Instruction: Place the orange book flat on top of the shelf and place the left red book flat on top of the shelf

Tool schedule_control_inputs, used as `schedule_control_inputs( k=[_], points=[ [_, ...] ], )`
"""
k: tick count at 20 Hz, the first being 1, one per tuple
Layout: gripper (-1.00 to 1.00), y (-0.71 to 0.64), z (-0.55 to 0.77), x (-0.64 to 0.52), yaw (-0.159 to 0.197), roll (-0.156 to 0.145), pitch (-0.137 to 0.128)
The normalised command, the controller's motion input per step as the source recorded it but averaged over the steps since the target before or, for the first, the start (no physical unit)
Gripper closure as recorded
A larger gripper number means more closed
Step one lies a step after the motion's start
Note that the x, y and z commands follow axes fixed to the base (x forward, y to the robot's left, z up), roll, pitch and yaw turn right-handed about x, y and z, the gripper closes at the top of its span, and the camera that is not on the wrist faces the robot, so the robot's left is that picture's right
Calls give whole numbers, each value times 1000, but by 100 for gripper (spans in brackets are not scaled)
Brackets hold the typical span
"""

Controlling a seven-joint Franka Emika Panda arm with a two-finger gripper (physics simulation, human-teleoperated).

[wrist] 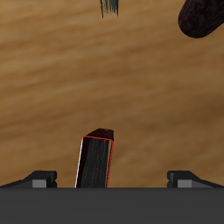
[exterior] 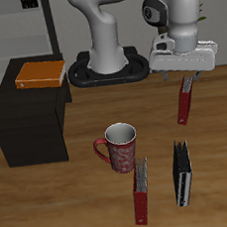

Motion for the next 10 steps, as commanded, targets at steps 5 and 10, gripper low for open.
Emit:
schedule_control_inputs(
  k=[5, 10],
  points=[
    [-100, 105, -215, 5, 24, 16, 15],
    [-100, 88, -267, -51, 8, 24, 49]
  ],
)
